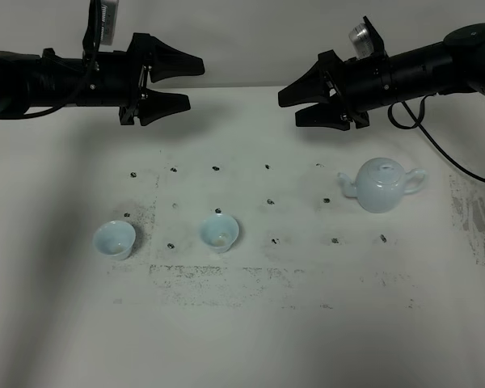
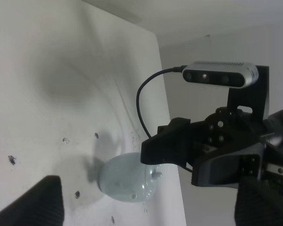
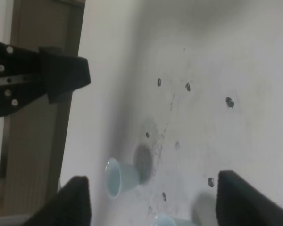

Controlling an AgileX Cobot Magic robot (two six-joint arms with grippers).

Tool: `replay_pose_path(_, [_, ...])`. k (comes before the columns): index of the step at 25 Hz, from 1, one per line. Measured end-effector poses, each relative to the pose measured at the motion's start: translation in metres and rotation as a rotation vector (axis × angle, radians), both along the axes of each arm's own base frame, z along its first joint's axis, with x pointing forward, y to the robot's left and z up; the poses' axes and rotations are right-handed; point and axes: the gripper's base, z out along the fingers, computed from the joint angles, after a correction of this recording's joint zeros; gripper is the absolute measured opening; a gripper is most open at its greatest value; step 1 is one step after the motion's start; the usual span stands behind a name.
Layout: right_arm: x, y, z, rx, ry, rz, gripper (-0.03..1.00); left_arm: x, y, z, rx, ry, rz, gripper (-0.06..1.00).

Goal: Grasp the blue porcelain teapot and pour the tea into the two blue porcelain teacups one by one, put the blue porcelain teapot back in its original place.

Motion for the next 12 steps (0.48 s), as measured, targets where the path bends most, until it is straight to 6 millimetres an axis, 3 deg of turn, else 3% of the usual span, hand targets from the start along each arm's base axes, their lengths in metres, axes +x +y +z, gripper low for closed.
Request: replay_pose_path(12, [0.0000,0.0000,0.0001,0.001,0.000,0.000,0.54,-0.0002,-0.0001,0.0001,-0.001,0.000,-0.003,0.70])
